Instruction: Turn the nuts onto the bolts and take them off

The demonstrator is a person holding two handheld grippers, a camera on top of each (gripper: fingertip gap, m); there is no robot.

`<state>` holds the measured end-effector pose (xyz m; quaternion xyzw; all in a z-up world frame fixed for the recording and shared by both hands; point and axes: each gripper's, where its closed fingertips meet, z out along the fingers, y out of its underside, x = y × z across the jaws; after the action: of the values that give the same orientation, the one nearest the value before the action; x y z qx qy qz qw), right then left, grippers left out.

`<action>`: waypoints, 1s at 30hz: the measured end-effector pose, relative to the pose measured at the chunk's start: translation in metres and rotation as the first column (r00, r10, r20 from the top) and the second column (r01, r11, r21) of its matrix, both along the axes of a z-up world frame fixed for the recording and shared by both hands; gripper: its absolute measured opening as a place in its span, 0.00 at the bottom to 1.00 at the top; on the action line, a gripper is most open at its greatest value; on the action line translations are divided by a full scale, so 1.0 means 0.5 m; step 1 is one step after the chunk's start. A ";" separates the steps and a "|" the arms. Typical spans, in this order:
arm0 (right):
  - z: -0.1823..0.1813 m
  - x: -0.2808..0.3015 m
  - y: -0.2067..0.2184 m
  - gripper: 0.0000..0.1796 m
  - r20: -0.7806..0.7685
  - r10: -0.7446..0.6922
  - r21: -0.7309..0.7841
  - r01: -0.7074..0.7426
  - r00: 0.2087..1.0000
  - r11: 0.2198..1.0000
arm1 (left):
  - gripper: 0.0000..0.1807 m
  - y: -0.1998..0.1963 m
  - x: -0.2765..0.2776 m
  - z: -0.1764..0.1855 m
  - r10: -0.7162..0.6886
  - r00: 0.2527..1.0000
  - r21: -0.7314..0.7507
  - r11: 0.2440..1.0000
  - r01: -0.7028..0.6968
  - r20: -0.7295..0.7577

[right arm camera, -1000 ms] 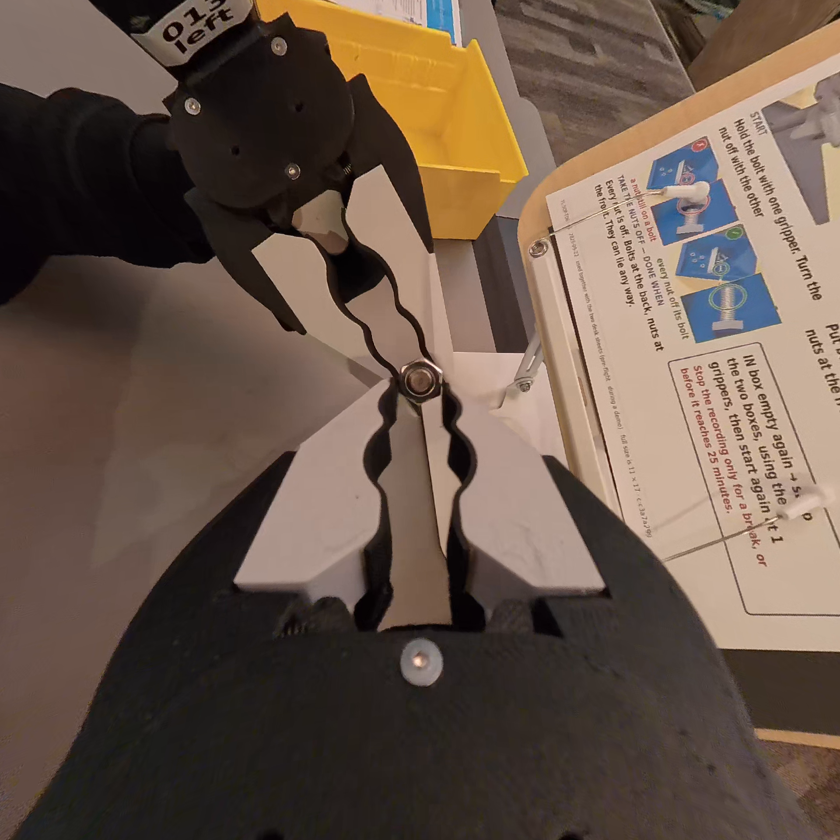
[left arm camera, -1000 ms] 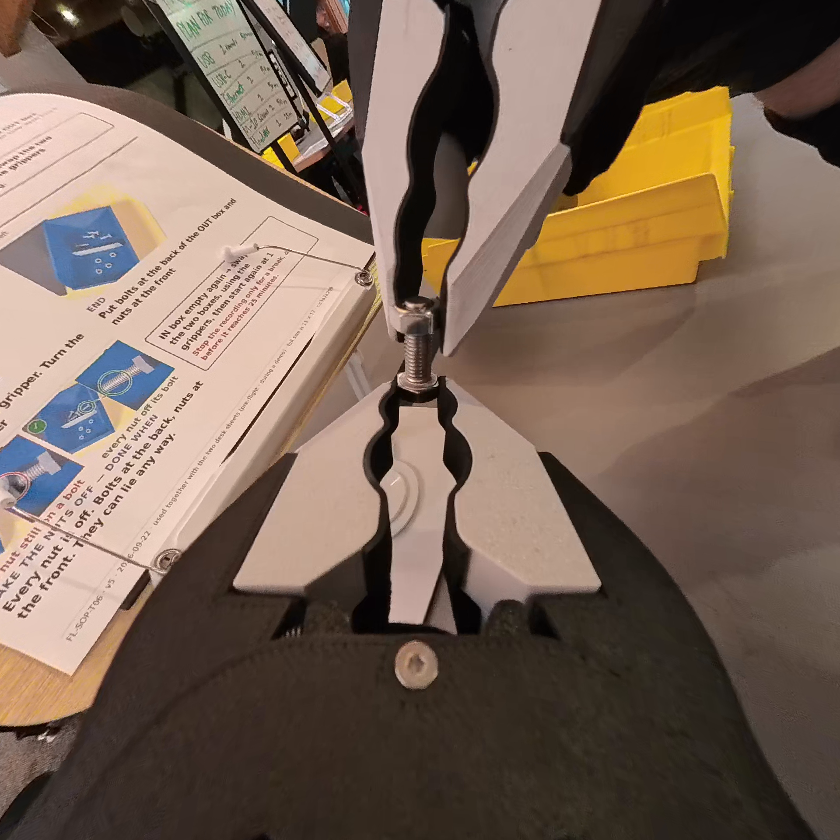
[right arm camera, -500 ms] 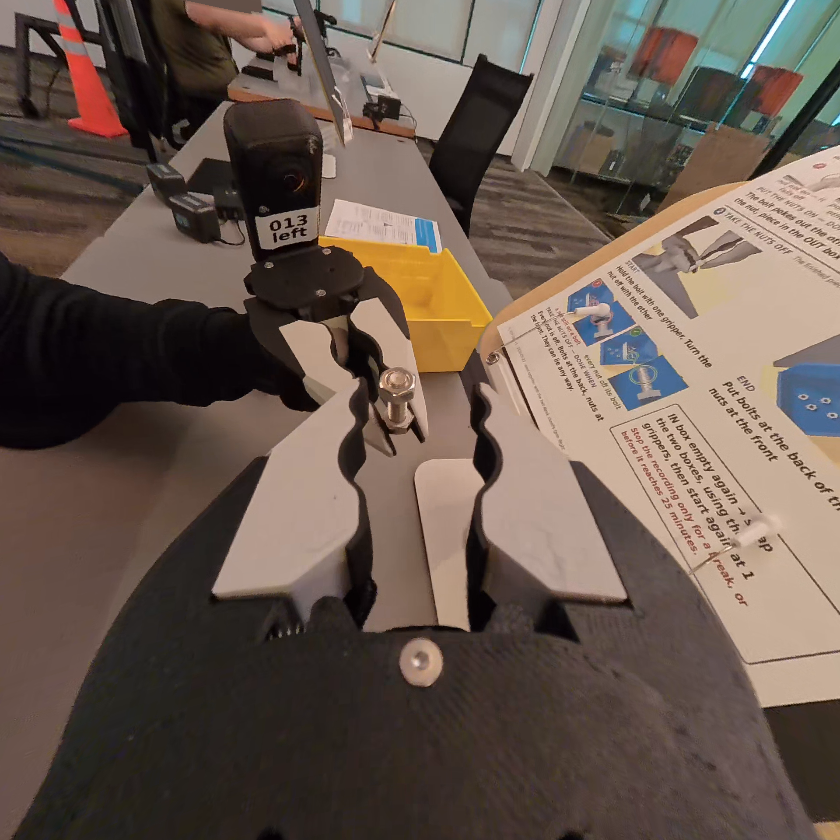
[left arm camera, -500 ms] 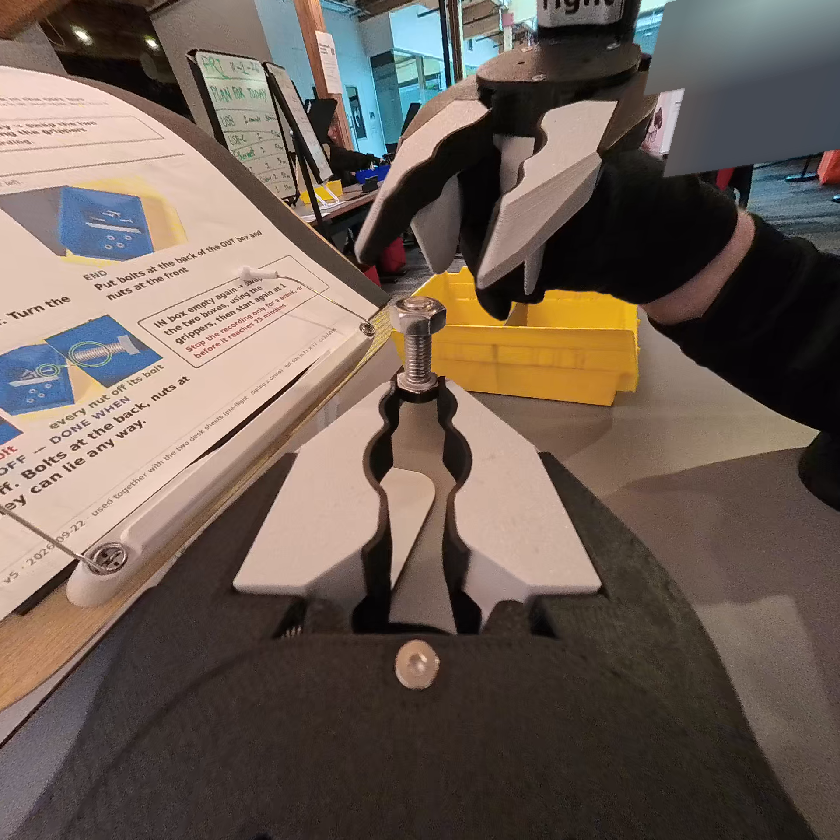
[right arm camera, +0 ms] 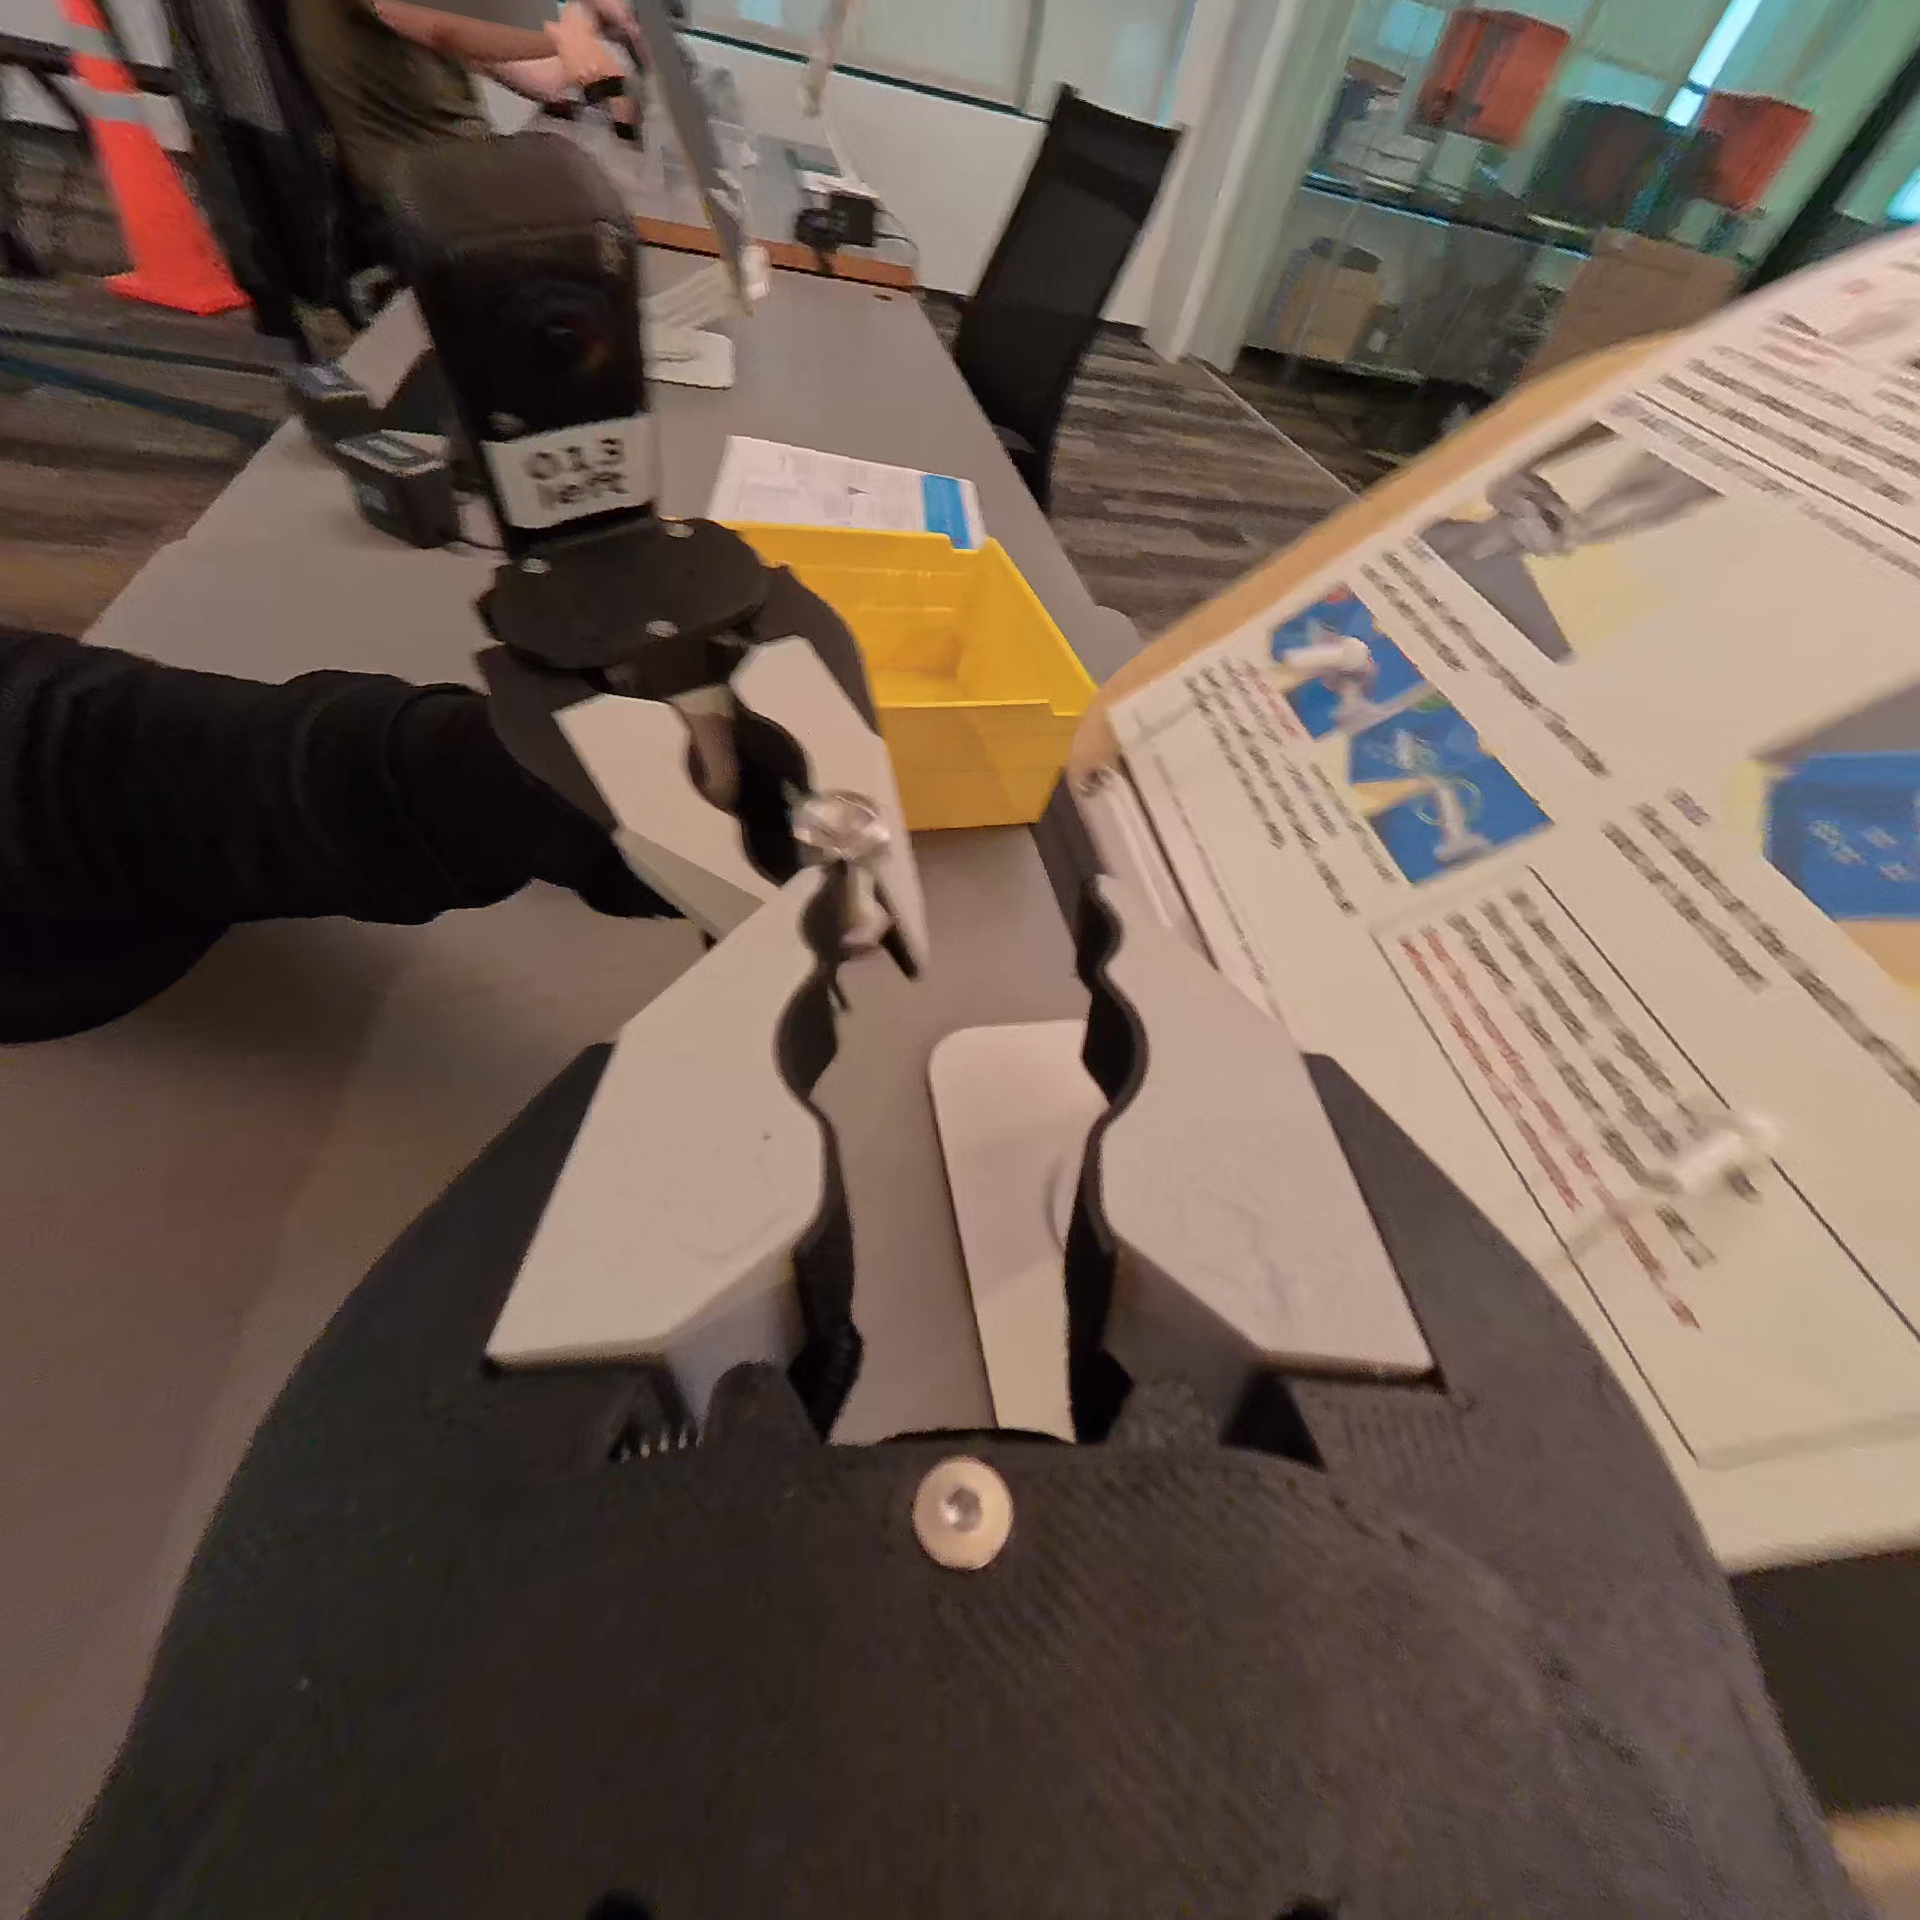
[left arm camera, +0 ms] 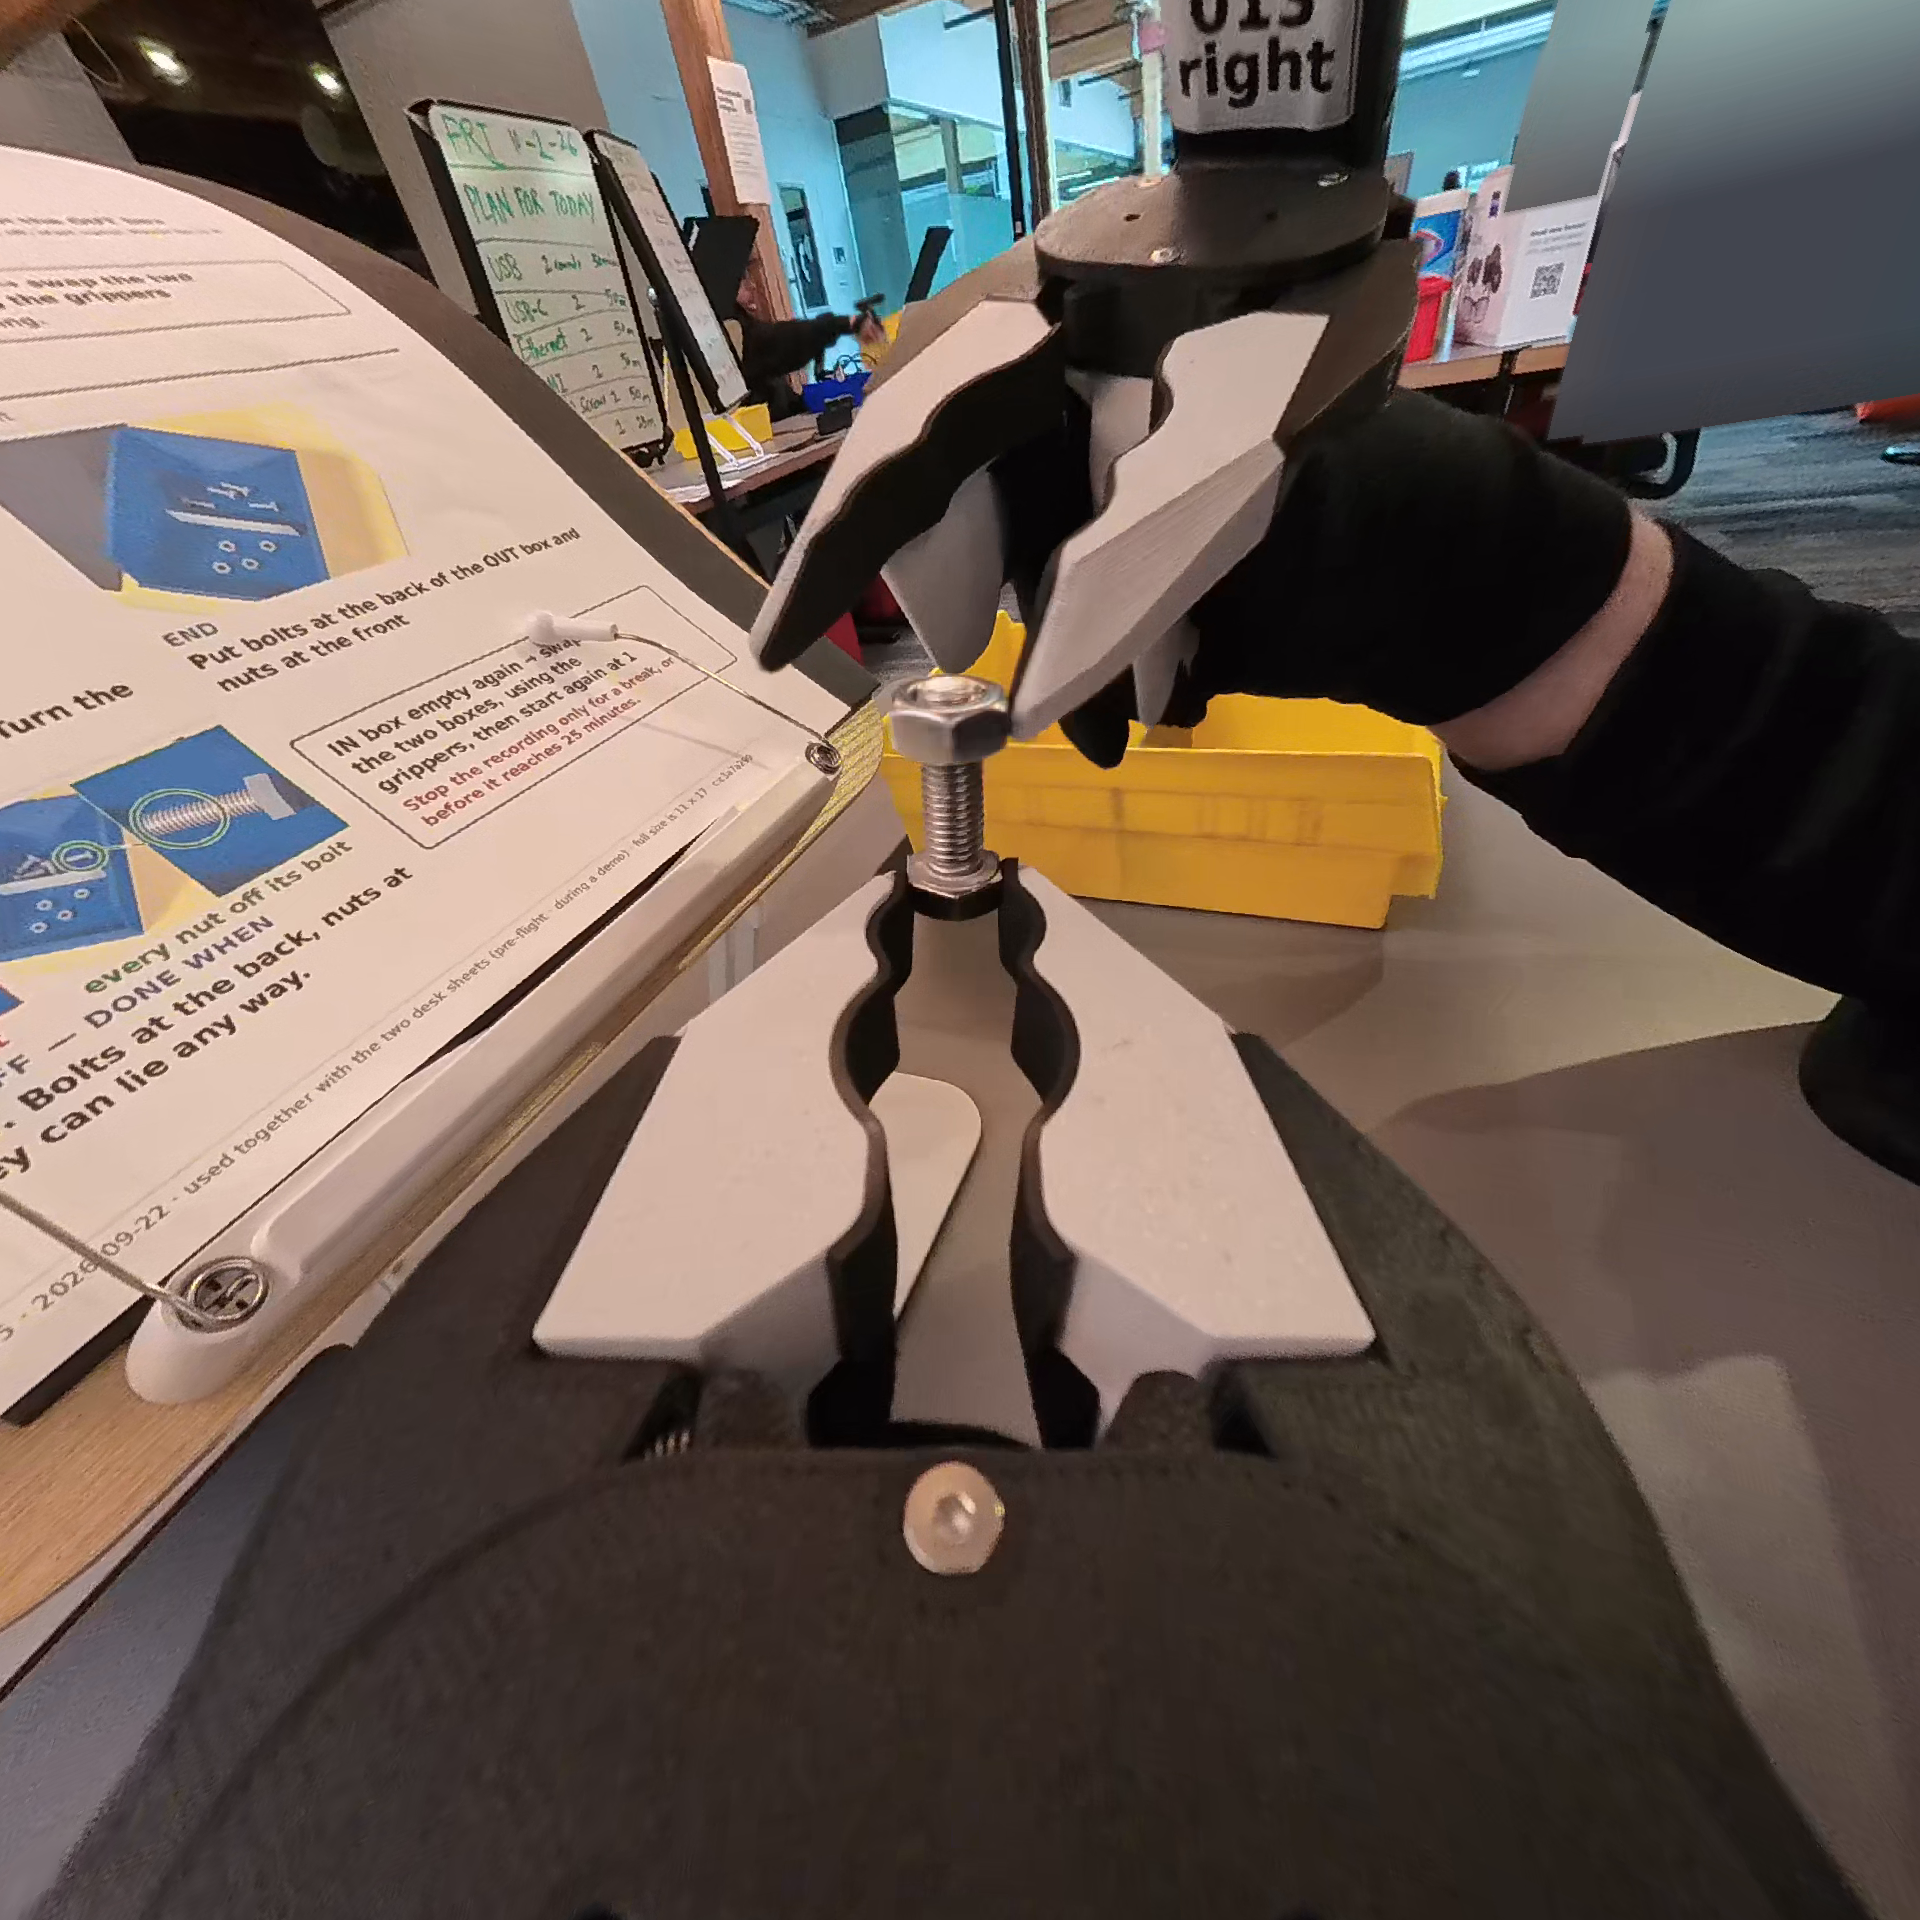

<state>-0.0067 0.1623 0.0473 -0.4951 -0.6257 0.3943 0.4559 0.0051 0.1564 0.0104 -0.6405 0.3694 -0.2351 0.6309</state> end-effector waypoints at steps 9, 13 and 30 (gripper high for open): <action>-0.002 0.003 -0.010 0.26 0.011 0.024 0.021 -0.024 1.000 0.999 | 0.08 0.002 0.000 -0.004 0.000 1.000 -0.022 1.000 0.000 0.000; -0.010 -0.015 -0.019 0.28 0.014 0.035 0.028 -0.035 0.999 0.999 | 0.08 0.001 0.002 -0.003 0.000 1.000 -0.020 1.000 0.000 -0.003; -0.006 -0.004 -0.002 0.31 -0.004 0.014 0.014 -0.014 1.000 1.000 | 0.08 0.002 0.007 -0.009 0.001 1.000 -0.025 1.000 -0.001 -0.018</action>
<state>-0.0089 0.1614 0.0441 -0.4867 -0.6310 0.3940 0.4579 0.0084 0.1572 0.0061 -0.6508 0.3718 -0.2337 0.6194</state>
